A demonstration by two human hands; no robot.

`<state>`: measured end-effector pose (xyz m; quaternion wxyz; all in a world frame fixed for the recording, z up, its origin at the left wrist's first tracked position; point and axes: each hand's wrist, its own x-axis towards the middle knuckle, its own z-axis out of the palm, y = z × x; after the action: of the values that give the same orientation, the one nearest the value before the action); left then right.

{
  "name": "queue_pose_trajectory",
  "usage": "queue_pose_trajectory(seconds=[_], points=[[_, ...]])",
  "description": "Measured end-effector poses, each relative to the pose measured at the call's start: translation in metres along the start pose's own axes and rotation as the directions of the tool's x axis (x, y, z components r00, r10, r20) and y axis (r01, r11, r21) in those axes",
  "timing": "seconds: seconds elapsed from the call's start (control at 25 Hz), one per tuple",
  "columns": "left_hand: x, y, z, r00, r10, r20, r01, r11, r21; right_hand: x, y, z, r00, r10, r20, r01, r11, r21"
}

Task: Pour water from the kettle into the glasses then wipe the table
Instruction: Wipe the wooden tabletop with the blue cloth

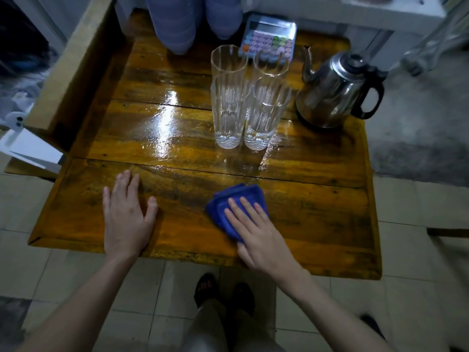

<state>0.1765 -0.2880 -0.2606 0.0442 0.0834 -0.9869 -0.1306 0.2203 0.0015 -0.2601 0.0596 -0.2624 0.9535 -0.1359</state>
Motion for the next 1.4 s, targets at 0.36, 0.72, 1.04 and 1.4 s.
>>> queue_pose_trajectory(seconds=[0.36, 0.72, 1.04, 1.4], points=[[0.001, 0.002, -0.002, 1.0, 0.013, 0.009, -0.013, 1.0, 0.007, -0.021, 0.139, -0.048, 0.822, 0.559, -0.106, -0.548, 0.828, 0.121], [0.002, -0.002, 0.001, 1.0, 0.022, 0.006, -0.022, 1.0, 0.01, 0.032, -0.018, -0.004, 0.946, 0.307, -0.105, -0.305, 0.952, 0.037], [0.002, -0.003, -0.002, 0.999, 0.015, 0.03, -0.012, 0.996, -0.091, -0.002, 0.05, -0.027, 0.98, 0.191, 0.062, -0.181, 0.974, -0.136], [0.047, -0.094, -0.042, 0.938, 0.322, 0.125, -0.319, 0.947, -0.041, 0.042, -0.004, -0.015, 0.859, 0.511, -0.031, -0.511, 0.86, -0.002]])
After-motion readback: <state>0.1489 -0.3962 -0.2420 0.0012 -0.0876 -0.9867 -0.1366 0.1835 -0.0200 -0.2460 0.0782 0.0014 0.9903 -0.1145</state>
